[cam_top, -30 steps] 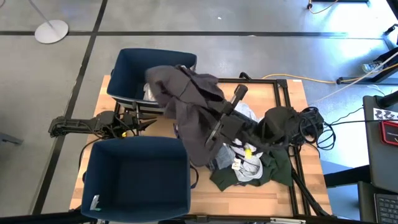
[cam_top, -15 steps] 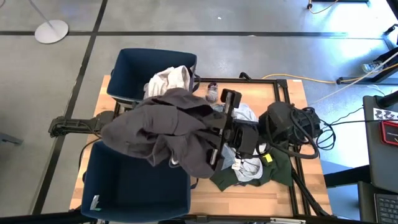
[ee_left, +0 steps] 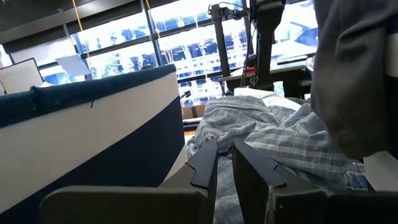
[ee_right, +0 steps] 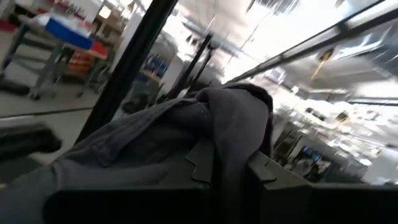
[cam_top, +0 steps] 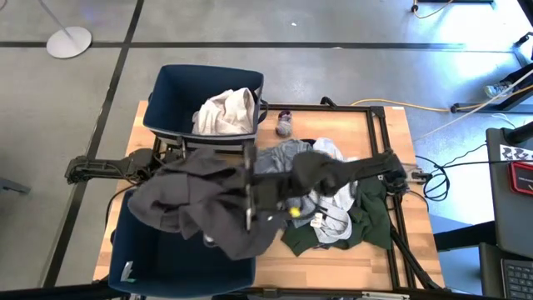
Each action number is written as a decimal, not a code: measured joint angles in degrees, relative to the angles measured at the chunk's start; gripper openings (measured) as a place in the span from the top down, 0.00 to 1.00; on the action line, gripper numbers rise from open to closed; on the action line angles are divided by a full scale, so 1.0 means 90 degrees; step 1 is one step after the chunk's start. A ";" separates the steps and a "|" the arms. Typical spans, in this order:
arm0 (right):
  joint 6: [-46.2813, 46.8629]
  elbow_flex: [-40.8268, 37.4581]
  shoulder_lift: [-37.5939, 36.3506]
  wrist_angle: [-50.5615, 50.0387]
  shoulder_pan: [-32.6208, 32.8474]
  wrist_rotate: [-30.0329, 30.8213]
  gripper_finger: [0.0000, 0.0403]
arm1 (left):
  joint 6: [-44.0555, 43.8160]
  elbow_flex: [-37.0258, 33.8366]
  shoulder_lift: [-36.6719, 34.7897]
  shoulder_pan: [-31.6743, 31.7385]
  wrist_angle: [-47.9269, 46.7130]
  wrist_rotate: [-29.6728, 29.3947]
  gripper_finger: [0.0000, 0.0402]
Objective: Sort clothes
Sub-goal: Put the gray short pants into the bottom blue laundry organizer
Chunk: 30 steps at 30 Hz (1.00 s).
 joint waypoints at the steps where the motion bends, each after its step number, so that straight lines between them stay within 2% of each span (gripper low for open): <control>1: 0.0014 0.0000 0.0076 -0.0109 0.0000 0.0000 0.92 | -0.0001 0.0000 0.0000 0.0001 0.0000 0.0000 0.90; 7: 0.0574 0.0000 0.0575 -0.1147 0.0005 0.0048 0.92 | -0.0014 0.0000 0.0000 0.0001 0.0000 0.0000 0.90; 11: 0.1084 0.0000 0.0797 -0.1922 0.0005 0.0421 0.92 | -0.0017 0.0000 0.0000 0.0001 0.0001 0.0001 0.90; 16: 0.1182 -0.0001 0.0935 -0.2960 0.0005 0.0504 0.89 | -0.0018 0.0000 0.0000 0.0001 0.0000 0.0000 0.90; 20: 0.1810 -0.0145 0.0922 -0.2999 0.0005 0.0432 0.85 | -0.0018 0.0000 0.0000 0.0001 0.0000 0.0001 0.90; 25: 0.2422 -0.0153 0.0982 -0.2989 0.0000 0.0165 0.74 | -0.0021 0.0000 0.0000 0.0001 0.0000 0.0002 0.90; 30: 0.2633 -0.0160 0.1067 -0.3033 0.0002 0.0188 0.54 | -0.0021 0.0000 0.0000 0.0001 -0.0001 0.0002 0.90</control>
